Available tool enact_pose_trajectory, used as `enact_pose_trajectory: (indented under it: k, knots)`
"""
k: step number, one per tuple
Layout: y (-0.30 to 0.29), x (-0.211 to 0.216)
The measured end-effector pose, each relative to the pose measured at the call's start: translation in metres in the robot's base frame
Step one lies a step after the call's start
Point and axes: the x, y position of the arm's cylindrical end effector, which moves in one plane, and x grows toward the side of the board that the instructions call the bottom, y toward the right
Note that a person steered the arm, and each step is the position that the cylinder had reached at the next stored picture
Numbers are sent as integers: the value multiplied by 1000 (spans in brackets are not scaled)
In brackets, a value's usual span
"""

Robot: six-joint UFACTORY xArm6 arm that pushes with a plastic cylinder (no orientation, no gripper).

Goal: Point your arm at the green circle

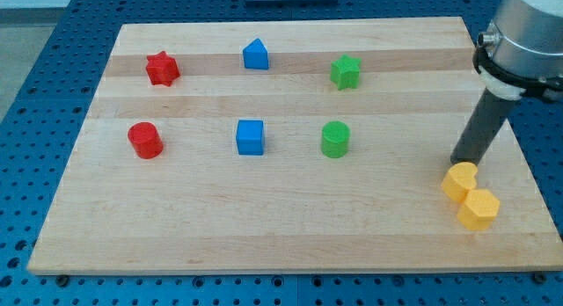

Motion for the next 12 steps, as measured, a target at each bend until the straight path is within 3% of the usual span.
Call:
enact_pose_trajectory:
  k: [12]
  knots:
    - [-52,-30]
